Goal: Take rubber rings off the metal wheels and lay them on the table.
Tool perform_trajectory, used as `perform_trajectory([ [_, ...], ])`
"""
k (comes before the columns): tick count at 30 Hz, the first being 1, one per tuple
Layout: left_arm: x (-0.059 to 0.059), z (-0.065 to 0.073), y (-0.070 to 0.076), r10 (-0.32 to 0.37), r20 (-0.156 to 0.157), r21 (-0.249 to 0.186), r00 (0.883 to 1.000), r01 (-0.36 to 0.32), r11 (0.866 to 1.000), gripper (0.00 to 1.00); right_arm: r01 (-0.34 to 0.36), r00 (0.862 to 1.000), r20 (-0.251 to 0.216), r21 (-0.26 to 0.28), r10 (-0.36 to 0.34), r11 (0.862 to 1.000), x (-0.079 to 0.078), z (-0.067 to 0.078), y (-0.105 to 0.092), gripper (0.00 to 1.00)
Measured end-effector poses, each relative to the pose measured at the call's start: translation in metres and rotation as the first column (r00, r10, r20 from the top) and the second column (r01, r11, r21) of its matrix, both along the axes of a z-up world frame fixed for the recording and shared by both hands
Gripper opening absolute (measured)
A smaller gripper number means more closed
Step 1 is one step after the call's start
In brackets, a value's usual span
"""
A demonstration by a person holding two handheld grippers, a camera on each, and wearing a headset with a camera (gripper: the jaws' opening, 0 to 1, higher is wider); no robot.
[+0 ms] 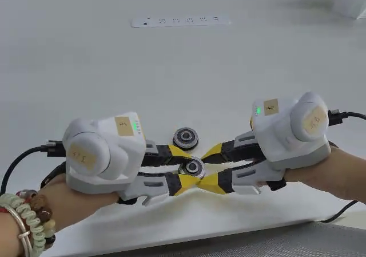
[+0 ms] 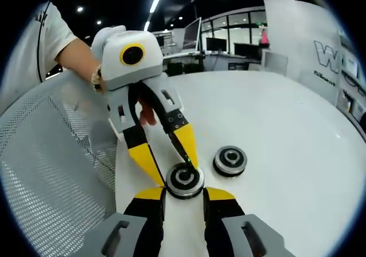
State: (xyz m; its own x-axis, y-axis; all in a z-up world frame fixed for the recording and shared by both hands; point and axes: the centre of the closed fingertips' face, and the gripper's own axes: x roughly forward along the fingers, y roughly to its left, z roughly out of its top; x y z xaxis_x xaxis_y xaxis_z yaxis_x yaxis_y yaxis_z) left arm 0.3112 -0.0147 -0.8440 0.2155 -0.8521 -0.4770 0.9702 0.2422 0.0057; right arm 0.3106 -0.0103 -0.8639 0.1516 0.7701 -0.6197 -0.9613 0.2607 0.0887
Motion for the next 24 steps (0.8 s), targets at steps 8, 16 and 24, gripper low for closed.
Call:
perform_trajectory([
  [8,0.0071,-0.0006,-0.0002,0.026,0.016,0.009,1.0,-0.026,1.0,0.2,0.002,1.0,0.002,-0.005,-0.002,1.0,0.0002,-0.0005,-0.0003,0.23],
  [16,0.002,0.0,0.0003,-0.004,0.043,-0.005,0.999,0.004,1.0,0.17,-0.003,1.0,0.017,-0.008,0.003,1.0,0.0,-0.0003,0.0012,0.22],
  [24,0.0025,-0.002,0.0004,-0.01,0.065,-0.007,0.998,0.011,1.0,0.15,-0.019,0.999,0.037,-0.015,0.02,1.0,-0.0005,0.0,0.0015,0.21],
])
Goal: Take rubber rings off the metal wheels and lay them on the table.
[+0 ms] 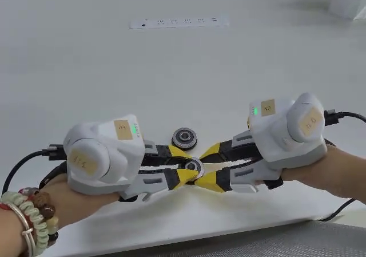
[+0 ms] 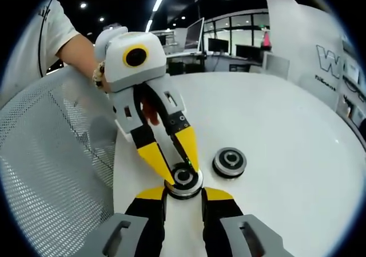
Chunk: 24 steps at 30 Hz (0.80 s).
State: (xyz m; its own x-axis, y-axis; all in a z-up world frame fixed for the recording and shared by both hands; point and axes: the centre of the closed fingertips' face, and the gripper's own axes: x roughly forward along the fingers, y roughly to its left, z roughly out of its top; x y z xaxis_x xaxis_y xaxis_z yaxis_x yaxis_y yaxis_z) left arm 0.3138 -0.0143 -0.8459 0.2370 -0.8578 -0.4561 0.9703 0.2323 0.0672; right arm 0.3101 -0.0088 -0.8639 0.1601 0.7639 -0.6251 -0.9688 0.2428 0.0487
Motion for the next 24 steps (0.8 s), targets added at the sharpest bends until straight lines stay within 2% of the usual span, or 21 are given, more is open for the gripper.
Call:
perform_trajectory([
  [4,-0.0003,-0.0004,0.0002,-0.001,0.002,-0.006,1.0,0.001,1.0,0.15,-0.011,1.0,0.012,-0.008,0.011,1.0,-0.0003,-0.0002,-0.0006,0.2],
  [6,-0.0002,-0.0005,0.0004,0.001,0.001,-0.012,1.0,-0.001,1.0,0.15,-0.02,0.999,0.028,-0.055,0.022,0.998,0.0005,-0.0048,-0.0064,0.16],
  [7,-0.0004,-0.0006,0.0007,0.001,0.003,-0.013,1.0,-0.001,1.0,0.15,-0.015,1.0,0.012,-0.029,0.015,0.999,-0.0014,-0.0036,-0.0037,0.14],
  [8,-0.0001,-0.0008,0.0007,0.002,0.003,-0.014,1.0,-0.002,1.0,0.15,-0.014,1.0,0.003,-0.029,0.014,0.999,-0.0026,-0.004,-0.0043,0.13],
  [24,0.0014,-0.0017,0.0017,0.014,0.001,-0.028,1.0,-0.014,1.0,0.15,-0.062,0.994,0.079,-0.081,0.069,0.995,0.0001,-0.0037,-0.0085,0.06],
])
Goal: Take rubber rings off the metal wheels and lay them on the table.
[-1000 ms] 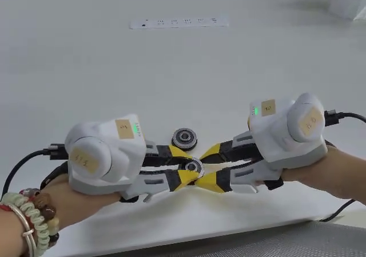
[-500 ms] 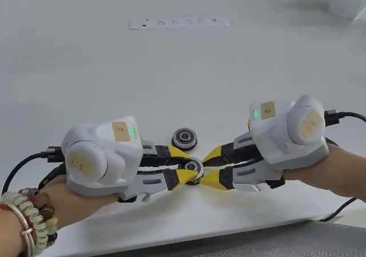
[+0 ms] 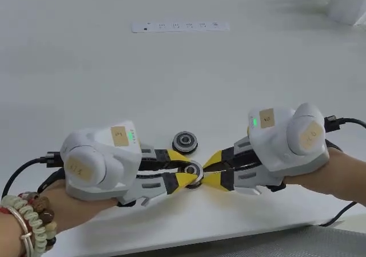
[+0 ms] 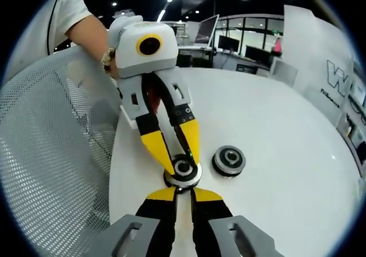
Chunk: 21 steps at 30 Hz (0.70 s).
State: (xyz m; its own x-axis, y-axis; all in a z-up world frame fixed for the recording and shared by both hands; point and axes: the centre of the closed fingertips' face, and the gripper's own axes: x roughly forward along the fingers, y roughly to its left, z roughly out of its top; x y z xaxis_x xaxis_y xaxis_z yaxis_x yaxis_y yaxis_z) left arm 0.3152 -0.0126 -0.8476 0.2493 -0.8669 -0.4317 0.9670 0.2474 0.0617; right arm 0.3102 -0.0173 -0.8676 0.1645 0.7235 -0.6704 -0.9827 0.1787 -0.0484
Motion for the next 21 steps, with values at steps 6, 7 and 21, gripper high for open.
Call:
perform_trajectory([
  [6,0.0009,0.0,0.0004,0.003,0.001,-0.001,1.0,-0.003,1.0,0.15,-0.009,1.0,0.027,-0.023,0.009,1.0,0.0022,-0.0003,-0.0007,0.03],
  [7,0.001,0.0,0.0006,0.003,0.002,0.0,1.0,-0.003,1.0,0.15,-0.008,1.0,0.028,-0.024,0.009,1.0,0.0022,-0.0003,-0.0007,0.02],
  [21,0.0017,0.0002,0.0011,0.003,0.012,0.002,1.0,-0.003,1.0,0.14,0.171,0.977,-0.125,-0.003,-0.17,0.985,0.0103,0.0002,-0.004,0.0],
])
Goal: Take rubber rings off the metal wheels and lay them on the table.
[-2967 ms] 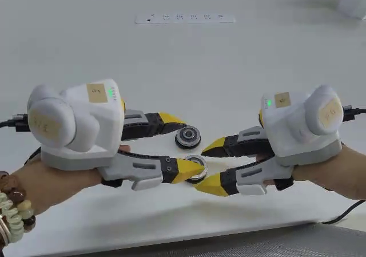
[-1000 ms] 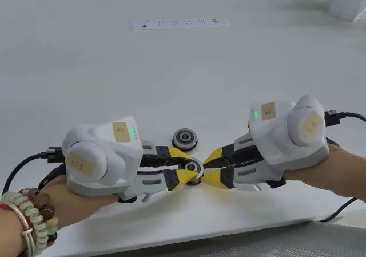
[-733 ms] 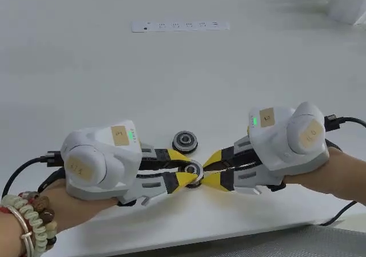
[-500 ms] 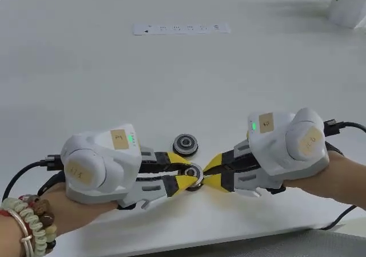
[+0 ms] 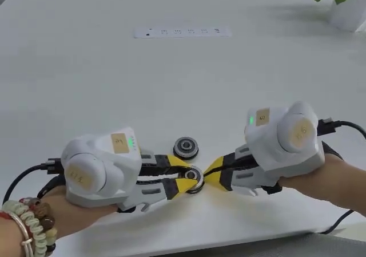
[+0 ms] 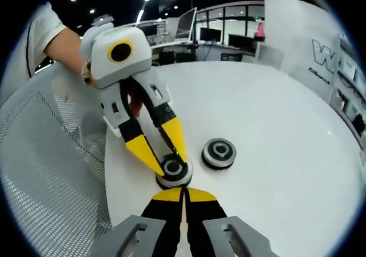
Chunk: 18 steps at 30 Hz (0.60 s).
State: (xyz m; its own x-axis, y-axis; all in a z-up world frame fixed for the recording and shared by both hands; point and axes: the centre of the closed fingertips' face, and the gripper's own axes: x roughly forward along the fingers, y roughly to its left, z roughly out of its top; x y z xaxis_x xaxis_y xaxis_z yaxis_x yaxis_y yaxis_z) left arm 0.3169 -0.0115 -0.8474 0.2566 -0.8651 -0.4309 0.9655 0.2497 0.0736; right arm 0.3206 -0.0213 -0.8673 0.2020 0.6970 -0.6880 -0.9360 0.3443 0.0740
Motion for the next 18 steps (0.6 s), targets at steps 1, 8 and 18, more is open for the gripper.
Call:
perform_trajectory([
  [1,0.0001,0.0,0.0,0.0,0.001,0.0,1.0,0.0,1.0,0.14,0.017,1.0,-0.012,0.009,-0.017,1.0,0.0015,0.0008,-0.0017,0.0],
  [8,0.0001,0.0002,-0.0003,0.001,0.003,-0.002,1.0,-0.001,1.0,0.14,0.075,0.995,-0.068,0.042,-0.072,0.996,0.0041,0.0008,-0.0033,0.0],
  [18,0.0003,0.0004,-0.0004,0.001,0.004,-0.006,1.0,-0.001,1.0,0.14,0.305,0.908,-0.347,0.168,-0.234,0.937,0.0057,0.0072,-0.0037,0.0],
])
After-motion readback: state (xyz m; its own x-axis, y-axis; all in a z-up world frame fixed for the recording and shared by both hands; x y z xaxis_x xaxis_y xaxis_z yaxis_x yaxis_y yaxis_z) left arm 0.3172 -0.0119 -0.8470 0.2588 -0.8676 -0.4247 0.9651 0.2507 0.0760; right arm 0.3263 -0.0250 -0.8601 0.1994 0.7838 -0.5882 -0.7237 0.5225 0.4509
